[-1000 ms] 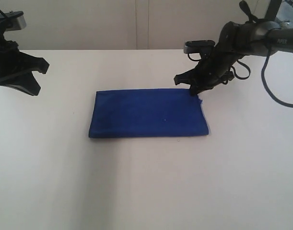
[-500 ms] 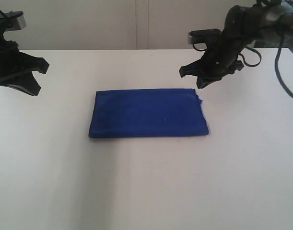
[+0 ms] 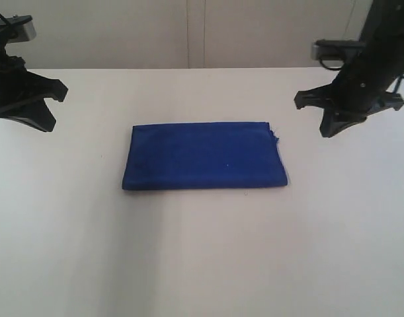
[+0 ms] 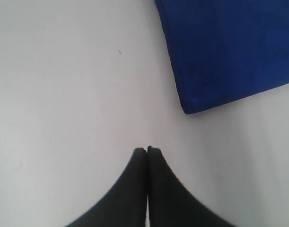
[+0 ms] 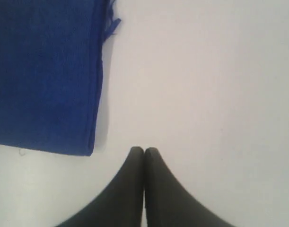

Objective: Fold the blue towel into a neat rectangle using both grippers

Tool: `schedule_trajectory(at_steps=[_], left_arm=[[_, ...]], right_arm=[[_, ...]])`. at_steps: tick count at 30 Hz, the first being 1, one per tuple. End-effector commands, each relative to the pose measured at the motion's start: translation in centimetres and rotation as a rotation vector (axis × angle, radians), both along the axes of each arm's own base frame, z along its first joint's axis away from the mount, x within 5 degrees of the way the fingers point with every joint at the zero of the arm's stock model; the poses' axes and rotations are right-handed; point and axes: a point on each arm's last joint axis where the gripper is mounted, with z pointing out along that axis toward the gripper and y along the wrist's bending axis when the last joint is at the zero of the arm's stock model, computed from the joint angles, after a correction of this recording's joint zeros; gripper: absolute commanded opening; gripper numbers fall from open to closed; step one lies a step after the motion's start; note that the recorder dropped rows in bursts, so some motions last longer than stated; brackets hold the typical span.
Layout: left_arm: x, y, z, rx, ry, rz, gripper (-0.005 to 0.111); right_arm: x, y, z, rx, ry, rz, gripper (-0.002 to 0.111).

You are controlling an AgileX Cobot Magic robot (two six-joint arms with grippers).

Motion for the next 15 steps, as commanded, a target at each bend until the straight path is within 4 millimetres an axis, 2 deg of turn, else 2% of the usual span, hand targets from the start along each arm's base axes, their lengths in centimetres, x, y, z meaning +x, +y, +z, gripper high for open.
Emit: schedule_trajectory(at_steps=[1,2,5,9,10,12,15], left_arm=[[-0.3,-0.1,0.1,-0.006,0.004,-0.004,0.0],[-0.3,-0.1,0.1,-0.006,0.004,-0.004,0.0],[-0.3,-0.1,0.1,-0.006,0.004,-0.004,0.0],[-0.3,-0.1,0.1,-0.006,0.004,-0.004,0.0],[-0.3,-0.1,0.1,-0.006,0.004,-0.004,0.0],[-0.3,-0.1,0.1,-0.006,0.004,-0.004,0.0],[-0.3,-0.1,0.1,-0.006,0.004,-0.004,0.0]], right_arm=[[-4.1,-1.0,3.9,0.002,-0.141,-0.025,0.0],[-5.2,-1.1,4.6,0.004,-0.18,-0.03,0.0],[-11.2,-1.7,7.9,0.009,-0.381,-0.046,0.0],[-19.0,-2.5,9.8,0.014,-0.63,-0.06,0.0],[-21.5,-2.8,9.9,0.019,-0.723,-0.066,0.0],[-24.3,-3.1,9.8,0.025,-0.874,-0.08,0.0],[-26.1,-3.4,9.0,0.034,-1.013,-0.102,0.0]])
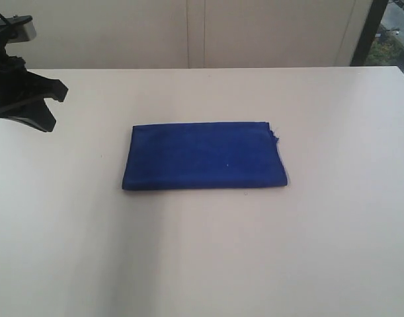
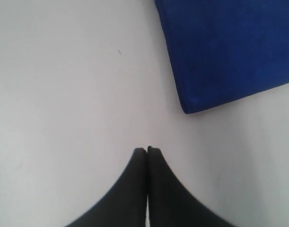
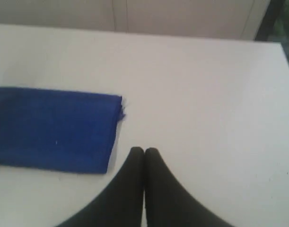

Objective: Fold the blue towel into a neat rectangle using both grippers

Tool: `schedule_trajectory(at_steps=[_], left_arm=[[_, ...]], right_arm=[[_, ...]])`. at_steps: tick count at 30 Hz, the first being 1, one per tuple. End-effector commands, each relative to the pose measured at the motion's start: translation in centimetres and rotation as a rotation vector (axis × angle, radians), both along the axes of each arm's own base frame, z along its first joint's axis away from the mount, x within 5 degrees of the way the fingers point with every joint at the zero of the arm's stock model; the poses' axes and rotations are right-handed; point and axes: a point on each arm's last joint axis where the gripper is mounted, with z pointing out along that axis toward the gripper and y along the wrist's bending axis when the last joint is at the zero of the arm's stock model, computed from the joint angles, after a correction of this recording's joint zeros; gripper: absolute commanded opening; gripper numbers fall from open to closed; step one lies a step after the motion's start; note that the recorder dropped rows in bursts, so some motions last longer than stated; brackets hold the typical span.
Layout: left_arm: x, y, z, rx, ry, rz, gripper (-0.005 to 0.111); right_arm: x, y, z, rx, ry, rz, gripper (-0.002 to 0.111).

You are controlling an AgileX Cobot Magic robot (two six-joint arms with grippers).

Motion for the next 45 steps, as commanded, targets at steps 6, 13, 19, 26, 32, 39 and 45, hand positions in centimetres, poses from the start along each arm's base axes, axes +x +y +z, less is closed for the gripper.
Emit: schedule_trajectory(at_steps=[6,13,19,26,32,39,45], left_arm=[[-0.3,-0.1,0.1,-0.006,0.004,-0.004,0.0],[-0.3,-0.1,0.1,-0.006,0.004,-0.004,0.0],[-0.3,-0.1,0.1,-0.006,0.004,-0.004,0.0],[-0.3,-0.1,0.1,-0.006,0.004,-0.004,0.0],[-0.3,-0.1,0.1,-0.006,0.004,-0.004,0.0],[-0.3,-0.1,0.1,-0.006,0.002,-0.003,0.0],[-0.3,-0.1,0.1,-0.006,0.004,-0.004,0.0]], right_arm=[[-4.3,-0.5,-0.7,0.002,-0.195,-0.013,0.0],[-5.4,-0.6,-0.2,0.007,-0.251,-0.014,0.0],[-5.4,-0.6,-0.4,0.011,-0.249,-0.014,0.0],[-6.7,-0.7,-1.9,0.008,-0.264,-0.014,0.0],[-9.6,-0.9,-4.2,0.018,-0.378,-0.014,0.0],[-10.0,-1.0,-6.7,0.017,-0.373,-0.014,0.0],[-9.2,-0.9,-9.8,0.01,-0.281,-0.014,0.0]])
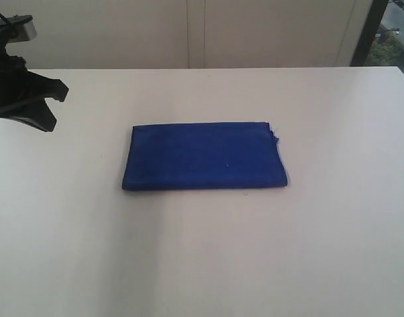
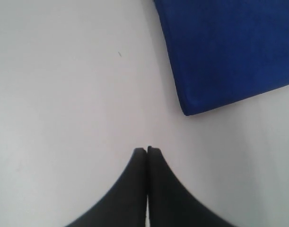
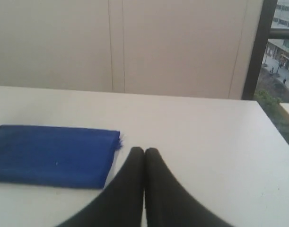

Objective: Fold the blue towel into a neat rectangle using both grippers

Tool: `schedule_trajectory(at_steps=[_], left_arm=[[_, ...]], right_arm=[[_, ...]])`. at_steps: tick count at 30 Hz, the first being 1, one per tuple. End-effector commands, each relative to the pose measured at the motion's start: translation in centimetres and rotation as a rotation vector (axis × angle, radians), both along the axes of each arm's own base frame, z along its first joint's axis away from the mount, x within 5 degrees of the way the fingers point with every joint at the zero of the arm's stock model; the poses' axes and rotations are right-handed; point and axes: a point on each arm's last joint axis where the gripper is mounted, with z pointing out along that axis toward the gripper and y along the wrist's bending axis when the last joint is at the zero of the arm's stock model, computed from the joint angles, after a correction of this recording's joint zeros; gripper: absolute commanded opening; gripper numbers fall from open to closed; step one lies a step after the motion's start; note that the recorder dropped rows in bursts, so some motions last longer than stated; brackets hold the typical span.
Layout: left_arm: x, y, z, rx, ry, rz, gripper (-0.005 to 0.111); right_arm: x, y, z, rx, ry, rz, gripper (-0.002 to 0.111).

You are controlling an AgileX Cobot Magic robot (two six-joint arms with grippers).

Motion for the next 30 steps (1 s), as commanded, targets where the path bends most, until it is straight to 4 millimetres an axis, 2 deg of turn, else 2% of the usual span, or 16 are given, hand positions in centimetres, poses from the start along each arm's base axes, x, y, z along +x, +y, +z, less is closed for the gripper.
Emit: schedule_trajectory(at_steps=[1,5,9,16,30], left_arm=[[-0.3,-0.1,0.1,-0.006,0.009,-0.005,0.0],[-0.3,-0.1,0.1,-0.006,0.009,-0.005,0.0],[-0.3,-0.1,0.1,-0.006,0.009,-0.005,0.0],[-0.3,-0.1,0.1,-0.006,0.007,-0.005,0.0],[-0.3,-0.1,0.1,-0.006,0.007,-0.005,0.0]], right_arm=[[0.5,0.0,-2.6,-0.019,0.072,-0.003,0.0],[0.8,0.0,-4.8,-0.025,0.142,-0.002,0.0],[0.9,0.0,-5.8,-0.027,0.171,-0.003,0.0],[1.1,-0.2,-6.5,-0.073,0.162,-0.017,0.0],[1.1,-0.2,-6.4,-0.013,0.158,-0.029,0.0]])
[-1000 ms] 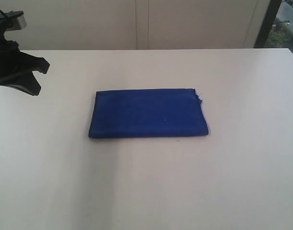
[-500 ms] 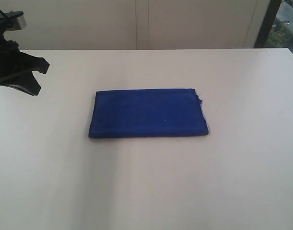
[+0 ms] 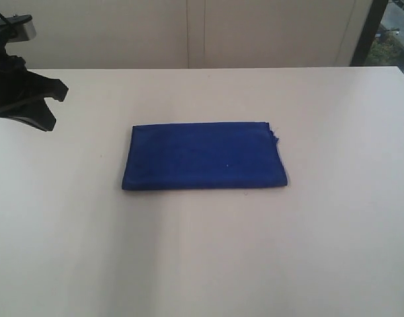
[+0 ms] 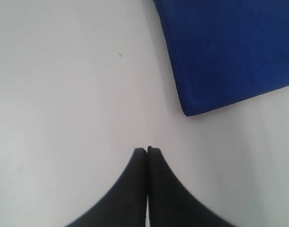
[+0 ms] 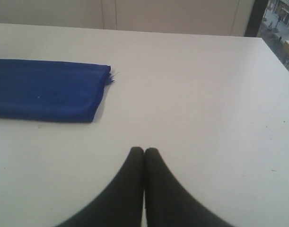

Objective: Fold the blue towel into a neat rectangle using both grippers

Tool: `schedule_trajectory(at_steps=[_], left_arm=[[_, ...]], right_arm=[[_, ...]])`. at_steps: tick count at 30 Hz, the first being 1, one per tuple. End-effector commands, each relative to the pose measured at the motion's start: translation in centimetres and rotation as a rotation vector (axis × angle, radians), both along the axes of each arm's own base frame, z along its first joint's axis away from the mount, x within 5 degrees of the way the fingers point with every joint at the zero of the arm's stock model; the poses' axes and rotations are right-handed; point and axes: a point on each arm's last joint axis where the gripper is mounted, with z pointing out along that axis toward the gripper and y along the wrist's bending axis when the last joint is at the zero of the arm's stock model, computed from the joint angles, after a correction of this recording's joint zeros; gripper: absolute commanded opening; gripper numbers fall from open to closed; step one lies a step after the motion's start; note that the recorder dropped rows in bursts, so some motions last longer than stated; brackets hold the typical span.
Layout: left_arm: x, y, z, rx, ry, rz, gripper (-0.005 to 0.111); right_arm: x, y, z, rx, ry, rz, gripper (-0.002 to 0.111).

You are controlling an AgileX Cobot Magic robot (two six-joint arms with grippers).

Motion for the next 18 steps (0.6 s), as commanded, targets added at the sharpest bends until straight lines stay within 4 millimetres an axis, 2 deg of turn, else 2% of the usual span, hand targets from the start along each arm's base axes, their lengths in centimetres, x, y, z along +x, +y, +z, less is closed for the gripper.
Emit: schedule_trajectory(at_steps=[1,18], left_arm=[[-0.32,-0.11,0.08,-0.006,0.008,-0.005,0.0],[-0.32,-0.11,0.08,-0.006,0.008,-0.005,0.0]], right_arm=[[0.02,-0.06,-0.06,0.013,-0.01,-0.011,0.0],[0.02,-0.09,-0.06,0.005,-0.011,-0.012,0.0]])
